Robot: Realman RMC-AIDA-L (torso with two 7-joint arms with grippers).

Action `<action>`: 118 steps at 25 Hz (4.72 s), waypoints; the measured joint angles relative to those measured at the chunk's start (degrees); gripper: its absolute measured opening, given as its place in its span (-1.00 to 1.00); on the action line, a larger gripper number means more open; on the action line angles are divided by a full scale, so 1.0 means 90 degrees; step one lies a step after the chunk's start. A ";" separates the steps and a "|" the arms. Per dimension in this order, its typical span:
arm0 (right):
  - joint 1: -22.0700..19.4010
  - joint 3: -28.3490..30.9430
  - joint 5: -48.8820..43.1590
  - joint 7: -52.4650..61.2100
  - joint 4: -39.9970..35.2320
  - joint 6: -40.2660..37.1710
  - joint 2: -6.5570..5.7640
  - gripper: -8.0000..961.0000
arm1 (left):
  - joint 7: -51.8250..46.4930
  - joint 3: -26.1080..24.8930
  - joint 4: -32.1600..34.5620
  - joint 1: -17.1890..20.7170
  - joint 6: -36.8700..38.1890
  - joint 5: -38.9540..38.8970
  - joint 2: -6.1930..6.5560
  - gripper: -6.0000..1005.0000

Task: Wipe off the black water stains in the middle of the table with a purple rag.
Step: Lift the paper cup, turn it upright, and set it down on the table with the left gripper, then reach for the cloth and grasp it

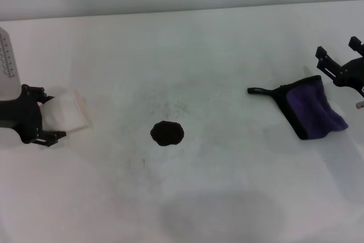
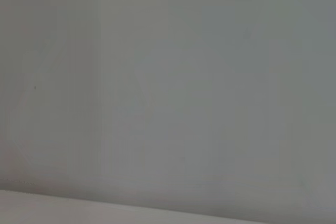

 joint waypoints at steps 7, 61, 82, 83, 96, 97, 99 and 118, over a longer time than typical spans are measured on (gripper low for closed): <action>0.0018 -0.0004 0.0000 0.0001 -0.0005 -0.0001 0.0000 0.79 | 0.0110 -0.0043 0.0369 0.0242 0.0208 -0.0883 -0.0004 0.47; -0.0009 -0.0002 0.0000 -0.0146 0.0170 0.0069 -0.0030 0.79 | 0.6671 0.0675 -0.4776 0.1405 0.1065 -0.9450 -0.0085 0.20; -0.0020 -0.0001 -0.0031 -0.0158 0.0153 0.0038 -0.0029 0.79 | 0.6780 0.0677 -0.4812 0.1673 0.0940 -0.9572 -0.0089 0.78; -0.0020 -0.0001 -0.0038 -0.0160 0.0158 0.0039 -0.0030 0.79 | 0.6781 0.0677 -0.4813 0.1717 0.0887 -0.9573 -0.0089 0.78; -0.0020 -0.0001 -0.0050 -0.0161 0.0170 0.0040 -0.0030 0.79 | 0.6781 0.0627 -0.4779 0.2462 0.0117 -0.9689 -0.0068 0.78; -0.0020 -0.0001 -0.0050 -0.0149 0.0170 0.0043 -0.0029 0.79 | 0.6781 0.0627 -0.4786 0.2512 0.0040 -0.9698 -0.0063 0.78; -0.0020 -0.0001 -0.0050 -0.0091 0.0170 0.0063 -0.0030 0.79 | 0.6781 0.0614 -0.4794 0.2642 -0.0056 -0.9714 -0.0050 0.78; 0.0319 -0.0315 -0.3604 0.8140 0.1919 0.0028 -0.1544 0.78 | 0.6779 0.0599 -0.4758 0.3095 -0.0001 -1.1177 0.0002 0.77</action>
